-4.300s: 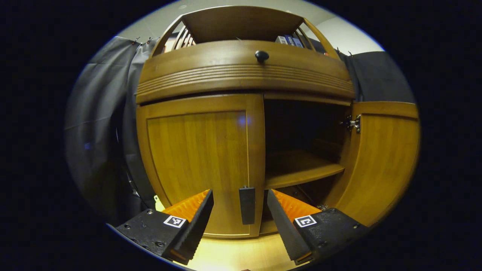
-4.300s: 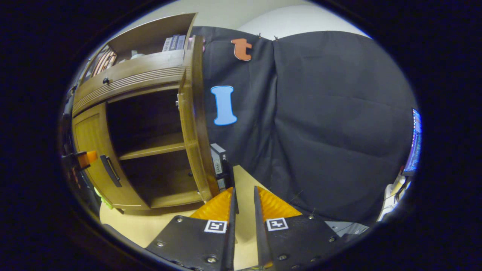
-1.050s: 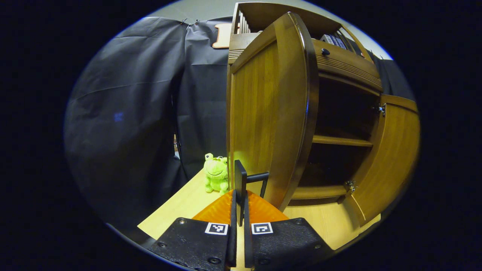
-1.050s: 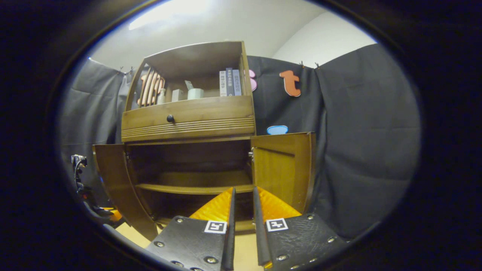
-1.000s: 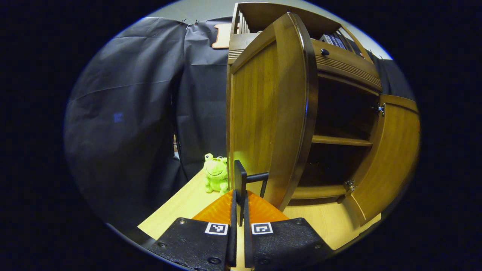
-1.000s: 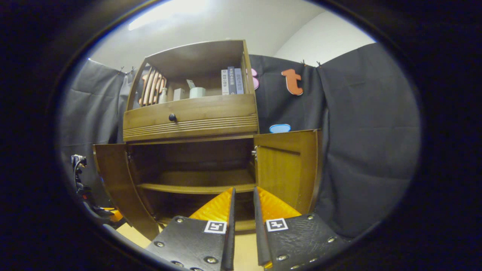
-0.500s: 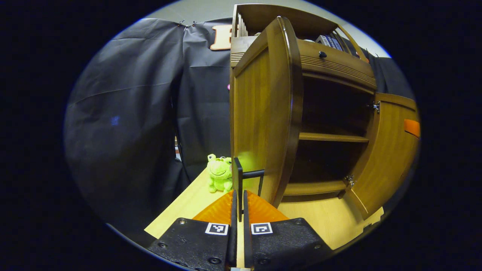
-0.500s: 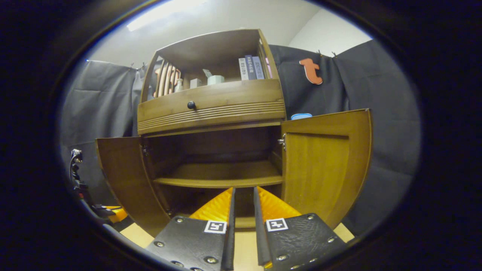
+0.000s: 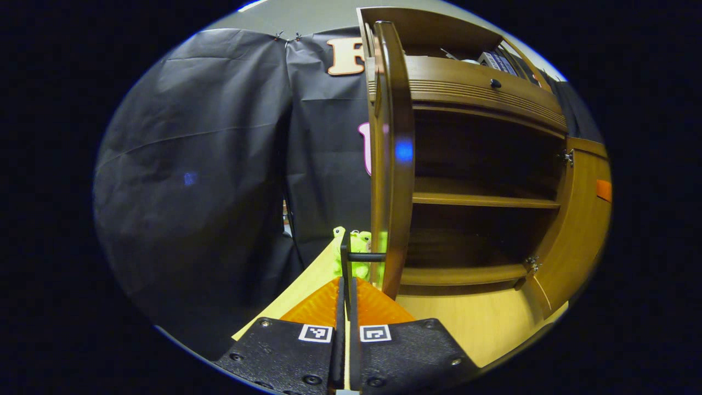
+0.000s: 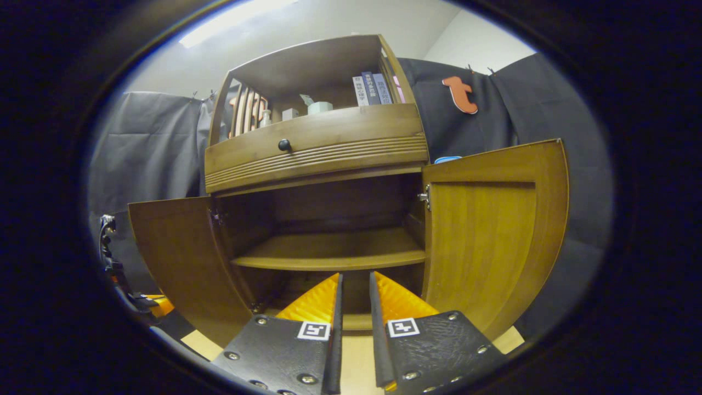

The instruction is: Open the right door of the double-door shoe cabinet with the right hand, and open the left door with the left hand.

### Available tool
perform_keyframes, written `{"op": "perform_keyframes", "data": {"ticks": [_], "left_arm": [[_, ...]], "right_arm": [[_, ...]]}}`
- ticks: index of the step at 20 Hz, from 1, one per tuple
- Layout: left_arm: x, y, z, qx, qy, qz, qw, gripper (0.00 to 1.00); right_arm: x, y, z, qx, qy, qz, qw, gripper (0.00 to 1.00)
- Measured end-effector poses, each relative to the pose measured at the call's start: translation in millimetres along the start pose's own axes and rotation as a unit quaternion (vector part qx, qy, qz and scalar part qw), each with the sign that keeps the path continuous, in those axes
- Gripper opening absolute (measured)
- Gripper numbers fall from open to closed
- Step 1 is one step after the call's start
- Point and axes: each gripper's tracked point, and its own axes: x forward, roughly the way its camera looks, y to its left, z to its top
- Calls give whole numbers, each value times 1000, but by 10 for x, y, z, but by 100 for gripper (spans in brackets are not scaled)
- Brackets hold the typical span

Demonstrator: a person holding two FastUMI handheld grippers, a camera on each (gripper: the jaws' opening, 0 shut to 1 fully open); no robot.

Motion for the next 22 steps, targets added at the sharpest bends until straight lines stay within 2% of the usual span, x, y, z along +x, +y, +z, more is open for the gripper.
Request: {"op": "perform_keyframes", "data": {"ticks": [1,2,6,9,10,12,13,14,15,16,17,19,22], "left_arm": [[-5,50,12,1,0,7,1000,9],[-16,88,17,0,-1,14,1000,1],[-126,249,52,-2,-7,50,999,0],[-240,240,248,-24,-37,61,997,2],[-274,215,321,-27,-45,64,997,11],[-330,89,516,-31,-63,50,996,0],[-340,-3,619,-28,-72,42,996,11],[-362,-108,749,-24,-84,33,996,2],[-382,-214,886,-20,-96,20,995,11],[-396,-334,1022,-14,-109,8,994,0],[-399,-454,1154,-9,-121,-5,993,2],[-404,-761,1400,-1,-137,-42,990,0],[-402,-1210,1720,-17,-150,-98,984,0]], "right_arm": [[10,1,-12,2,2,2,1000,24],[13,7,-22,5,3,4,1000,24],[26,29,-61,5,9,10,1000,24],[12,9,-47,2,9,11,1000,24],[0,10,-41,1,8,11,1000,24],[-33,9,4,-1,3,11,1000,24],[-48,-9,43,-2,0,10,1000,24],[-56,-21,94,-2,-5,9,1000,24],[-67,-18,150,-1,-10,9,1000,24],[-74,1,208,0,-15,10,1000,24],[-86,22,289,3,-22,13,1000,24],[-102,89,492,3,-39,17,999,24],[-145,204,737,-7,-60,25,998,24]]}}
